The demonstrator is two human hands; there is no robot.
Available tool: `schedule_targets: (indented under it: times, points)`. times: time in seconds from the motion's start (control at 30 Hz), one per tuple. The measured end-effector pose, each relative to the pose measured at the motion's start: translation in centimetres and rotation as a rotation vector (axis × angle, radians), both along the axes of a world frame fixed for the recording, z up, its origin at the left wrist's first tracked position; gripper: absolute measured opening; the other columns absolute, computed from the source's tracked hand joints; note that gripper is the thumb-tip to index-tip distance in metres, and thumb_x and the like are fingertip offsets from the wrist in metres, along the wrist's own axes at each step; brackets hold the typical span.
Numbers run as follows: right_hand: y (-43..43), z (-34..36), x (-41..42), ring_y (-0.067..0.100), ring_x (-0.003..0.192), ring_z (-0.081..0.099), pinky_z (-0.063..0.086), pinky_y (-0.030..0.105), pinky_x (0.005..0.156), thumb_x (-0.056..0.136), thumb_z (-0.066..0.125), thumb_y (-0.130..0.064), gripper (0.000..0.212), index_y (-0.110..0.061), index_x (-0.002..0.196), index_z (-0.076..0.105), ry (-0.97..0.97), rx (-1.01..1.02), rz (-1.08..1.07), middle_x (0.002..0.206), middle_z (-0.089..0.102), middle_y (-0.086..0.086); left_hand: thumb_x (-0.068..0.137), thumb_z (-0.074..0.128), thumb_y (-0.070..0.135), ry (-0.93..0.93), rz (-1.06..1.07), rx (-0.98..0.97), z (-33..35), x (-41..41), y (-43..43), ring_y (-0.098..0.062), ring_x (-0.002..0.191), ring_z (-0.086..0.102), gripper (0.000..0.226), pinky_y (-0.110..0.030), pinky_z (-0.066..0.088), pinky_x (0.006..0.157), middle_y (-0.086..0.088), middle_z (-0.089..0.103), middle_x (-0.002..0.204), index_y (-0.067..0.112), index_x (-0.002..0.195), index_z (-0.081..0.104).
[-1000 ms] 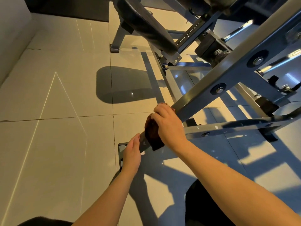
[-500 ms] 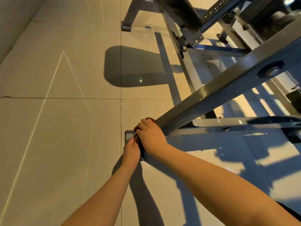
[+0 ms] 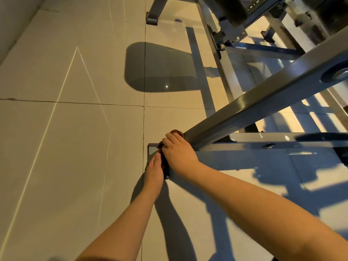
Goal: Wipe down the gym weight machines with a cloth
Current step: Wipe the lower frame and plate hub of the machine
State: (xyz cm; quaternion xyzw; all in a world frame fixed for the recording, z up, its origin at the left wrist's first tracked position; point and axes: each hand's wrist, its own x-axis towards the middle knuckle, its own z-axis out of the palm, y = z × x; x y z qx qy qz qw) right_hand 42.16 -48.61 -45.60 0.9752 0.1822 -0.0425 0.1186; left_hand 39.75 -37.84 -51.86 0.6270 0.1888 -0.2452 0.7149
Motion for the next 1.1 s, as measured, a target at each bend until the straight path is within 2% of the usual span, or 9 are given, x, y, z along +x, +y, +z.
schedule_targets:
  times: [0.1,0.23,0.33,0.47,0.6,0.73,0.9,0.97,1.1]
  points:
    - [-1.3,2.5,-0.7,0.034,0.121,0.049,0.035,0.045,0.108,0.091,0.061,-0.022,0.021,-0.012,0.102,0.076,-0.052,-0.005,0.009,0.116,0.063,0.007,0.108,0.032,0.05,-0.048,-0.06,0.01,0.7,-0.5,0.2,-0.016,0.131,0.051,0.045,-0.042,0.039,0.115,0.002,0.059,0.139,0.033,0.145,0.05]
    - [-2.8,5.4,-0.8,0.04,0.13,0.046,0.032,0.051,0.115,0.085,0.069,-0.02,0.025,-0.004,0.102,0.075,-0.261,0.029,-0.133,0.121,0.063,0.016,0.107,0.029,0.053,-0.123,-0.111,0.013,1.5,0.0,0.1,-0.005,0.136,0.042,0.045,-0.031,0.032,0.116,0.016,0.052,0.143,0.04,0.147,0.047]
    - [-1.5,3.8,-0.9,0.039,0.14,0.038,0.025,0.05,0.12,0.092,0.063,-0.024,0.031,-0.004,0.114,0.073,-0.157,-0.021,-0.111,0.132,0.059,0.016,0.106,0.03,0.055,-0.114,-0.07,0.008,1.5,0.3,0.2,-0.006,0.132,0.047,0.038,-0.03,0.038,0.11,0.022,0.058,0.13,0.048,0.137,0.052]
    - [0.1,1.0,-1.1,0.034,0.141,0.036,0.021,0.045,0.123,0.096,0.06,-0.025,0.033,-0.009,0.122,0.07,0.038,0.002,-0.051,0.138,0.056,0.009,0.102,0.035,0.062,-0.053,-0.03,0.003,1.3,0.1,0.2,-0.017,0.126,0.056,0.042,-0.046,0.048,0.106,0.008,0.059,0.138,0.051,0.14,0.05]
    - [-1.6,3.7,-1.0,0.034,0.123,0.051,0.035,0.046,0.112,0.082,0.074,-0.02,0.02,-0.009,0.098,0.076,-0.15,0.064,-0.068,0.115,0.065,0.01,0.106,0.03,0.056,-0.155,-0.126,0.024,1.7,-0.5,0.1,-0.008,0.133,0.05,0.044,-0.038,0.04,0.114,0.013,0.057,0.142,0.045,0.146,0.046]
    - [-2.7,4.7,-1.2,0.037,0.137,0.041,0.025,0.05,0.12,0.085,0.07,-0.02,0.028,-0.005,0.108,0.074,-0.26,0.035,-0.145,0.131,0.06,0.015,0.11,0.028,0.045,-0.199,-0.21,0.096,1.6,-0.1,-0.1,-0.002,0.131,0.045,0.042,-0.025,0.034,0.109,0.02,0.055,0.138,0.041,0.147,0.047]
    - [-0.5,1.0,-1.4,0.035,0.14,0.037,0.02,0.046,0.123,0.095,0.057,-0.025,0.03,-0.01,0.116,0.073,-0.049,0.016,-0.035,0.136,0.057,0.01,0.106,0.033,0.051,-0.116,-0.156,0.132,0.8,0.4,-0.4,-0.017,0.119,0.06,0.039,-0.047,0.049,0.106,0.005,0.066,0.126,0.039,0.134,0.058]
    - [-0.6,0.9,-1.3,0.033,0.138,0.039,0.022,0.044,0.121,0.096,0.057,-0.025,0.028,-0.013,0.116,0.073,-0.026,0.007,-0.008,0.135,0.058,0.008,0.107,0.035,0.047,-0.091,-0.15,0.115,0.5,0.0,-0.2,-0.018,0.12,0.059,0.037,-0.046,0.049,0.105,0.005,0.066,0.126,0.038,0.135,0.057]
    - [-2.7,4.1,-1.2,0.035,0.129,0.047,0.031,0.047,0.116,0.085,0.07,-0.02,0.022,-0.008,0.104,0.075,-0.262,0.06,-0.045,0.122,0.063,0.011,0.109,0.03,0.047,-0.148,-0.165,0.111,0.5,-0.4,-0.2,-0.008,0.13,0.048,0.041,-0.037,0.036,0.115,0.015,0.057,0.138,0.041,0.144,0.05]
